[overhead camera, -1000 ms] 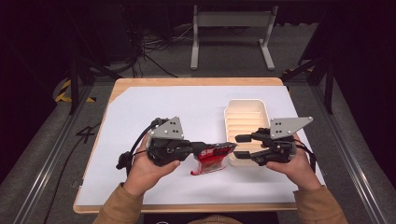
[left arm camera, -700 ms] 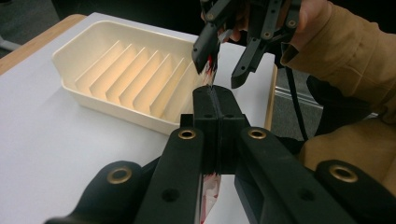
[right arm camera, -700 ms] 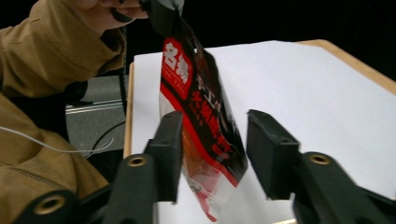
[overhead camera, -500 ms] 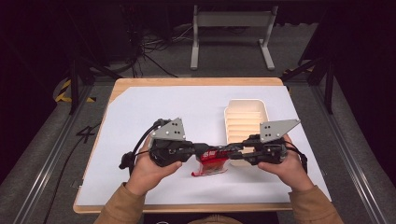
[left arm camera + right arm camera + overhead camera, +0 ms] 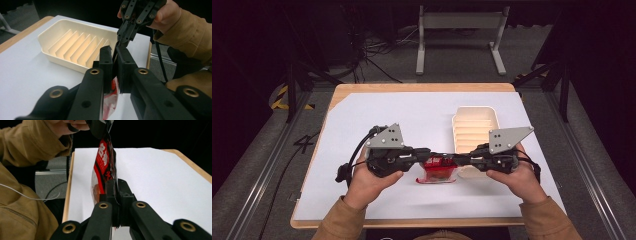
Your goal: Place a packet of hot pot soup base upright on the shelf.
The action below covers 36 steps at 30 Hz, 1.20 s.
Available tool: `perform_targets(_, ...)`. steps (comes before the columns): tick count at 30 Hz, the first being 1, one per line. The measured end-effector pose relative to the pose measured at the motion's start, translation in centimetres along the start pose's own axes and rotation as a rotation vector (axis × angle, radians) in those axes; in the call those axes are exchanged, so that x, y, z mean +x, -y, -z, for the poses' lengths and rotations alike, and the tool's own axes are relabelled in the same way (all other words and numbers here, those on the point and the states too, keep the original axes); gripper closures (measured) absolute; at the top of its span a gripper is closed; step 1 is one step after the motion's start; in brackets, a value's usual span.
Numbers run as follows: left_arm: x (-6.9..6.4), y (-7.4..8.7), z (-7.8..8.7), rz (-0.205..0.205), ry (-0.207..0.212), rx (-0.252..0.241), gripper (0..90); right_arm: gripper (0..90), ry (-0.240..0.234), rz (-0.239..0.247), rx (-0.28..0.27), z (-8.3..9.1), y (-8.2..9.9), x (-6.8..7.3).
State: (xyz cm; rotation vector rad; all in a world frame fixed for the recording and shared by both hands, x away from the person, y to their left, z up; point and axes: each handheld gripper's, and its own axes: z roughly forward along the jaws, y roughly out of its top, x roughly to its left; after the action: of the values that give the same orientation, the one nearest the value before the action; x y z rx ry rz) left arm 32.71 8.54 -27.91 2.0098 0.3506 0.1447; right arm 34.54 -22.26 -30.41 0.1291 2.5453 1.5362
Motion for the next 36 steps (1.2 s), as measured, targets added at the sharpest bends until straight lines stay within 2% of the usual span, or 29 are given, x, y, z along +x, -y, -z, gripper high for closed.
perform_targets(3, 0.2, 0.0, 0.4, 0.006, 0.005, -0.011, 78.9, 88.9, 0.007, 0.013, 0.019, 0.0, -0.4, 0.0)
perform_targets(6, 0.5, 0.1, 1.1, 0.016, -0.012, -0.031, 72.8, 89.0, 0.017, 0.034, 0.063, 0.2, -1.2, -0.4)
perform_targets(12, 1.1, 0.3, 2.4, 0.029, -0.045, -0.068, 65.0, 89.0, 0.028, 0.046, 0.055, 1.3, -2.7, -1.3)
perform_targets(19, 1.5, 0.5, 2.8, 0.051, -0.090, -0.079, 53.7, 89.0, 0.069, 0.058, 0.066, 2.7, -3.9, -2.4)
perform_targets(23, 1.8, 0.6, 2.9, 0.055, -0.112, -0.072, 50.2, 89.0, 0.094, 0.056, 0.072, 3.3, -4.0, -3.0)
perform_targets(26, 2.1, 0.8, 2.9, 0.073, -0.123, -0.070, 48.0, 89.0, 0.117, 0.064, 0.082, 3.8, -4.1, -3.3)
perform_targets(36, 2.6, 1.3, 3.4, 0.081, -0.171, -0.076, 45.0, 89.1, 0.177, 0.083, 0.100, 5.2, -4.1, -4.6)
